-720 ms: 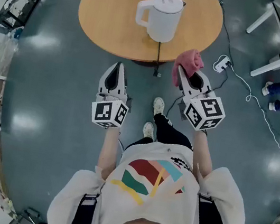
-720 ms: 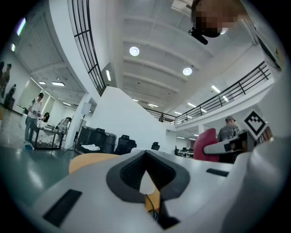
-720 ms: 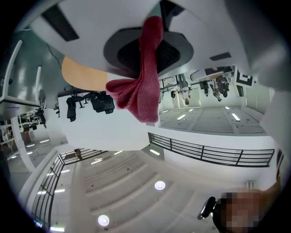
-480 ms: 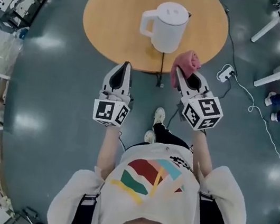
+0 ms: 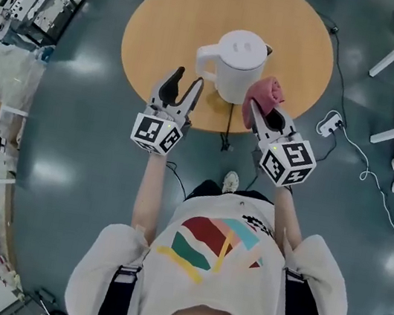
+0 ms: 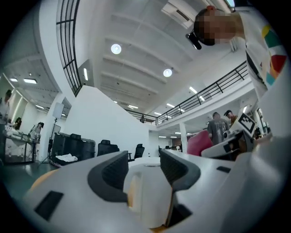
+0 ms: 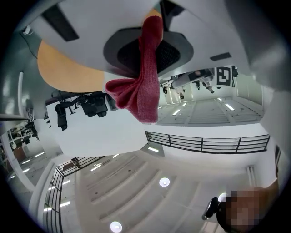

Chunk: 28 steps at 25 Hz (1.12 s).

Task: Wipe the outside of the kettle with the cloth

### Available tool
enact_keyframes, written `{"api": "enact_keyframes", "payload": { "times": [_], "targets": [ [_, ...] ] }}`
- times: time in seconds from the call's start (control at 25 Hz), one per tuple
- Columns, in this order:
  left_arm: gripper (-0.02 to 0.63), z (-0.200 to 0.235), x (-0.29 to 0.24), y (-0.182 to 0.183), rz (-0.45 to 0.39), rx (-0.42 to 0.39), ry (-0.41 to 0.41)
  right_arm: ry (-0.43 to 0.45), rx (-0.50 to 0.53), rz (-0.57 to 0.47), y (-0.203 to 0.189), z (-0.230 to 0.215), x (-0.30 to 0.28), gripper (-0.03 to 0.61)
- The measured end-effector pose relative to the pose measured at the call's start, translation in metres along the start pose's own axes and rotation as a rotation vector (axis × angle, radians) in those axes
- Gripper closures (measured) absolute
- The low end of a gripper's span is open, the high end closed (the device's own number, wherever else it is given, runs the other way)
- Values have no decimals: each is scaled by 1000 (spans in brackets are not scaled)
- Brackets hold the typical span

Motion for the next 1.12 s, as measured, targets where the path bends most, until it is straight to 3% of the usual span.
{"api": "enact_keyframes", "payload": {
  "times": [0.2, 0.44, 0.6, 0.72, 0.88, 0.92, 1.12],
  "targets": [
    [373, 29, -32, -23, 107, -33, -22, 41, -1, 38, -6, -6, -17, 531],
    [325, 63, -62, -50, 202, -67, -80, 56, 125, 27, 2, -3, -57, 531],
    [325, 69, -79, -59, 223, -62, -172, 35, 239, 68, -2, 12, -93, 531],
    [327, 74, -91, -62, 222, -14, -261, 6, 301, 115, -4, 24, -119, 531],
    [334, 75, -97, -65, 227, 14, -326, -43, 289, 141, -14, 17, -139, 531],
    [379, 74, -97, -67, 238, 8, -335, -53, 277, 141, -18, 15, -142, 531],
    [410, 71, -94, -66, 268, -81, -351, -92, 305, 133, -25, 19, -150, 531]
  ]
}}
Point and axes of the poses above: the fingertips, and each gripper's own axes: x backward along the fingers, z to its left, y out of its top, the point moved 8 cm from there along x, backward along the fingers, and after that the axes turned 1 degree about y, right-handed, at the moved point
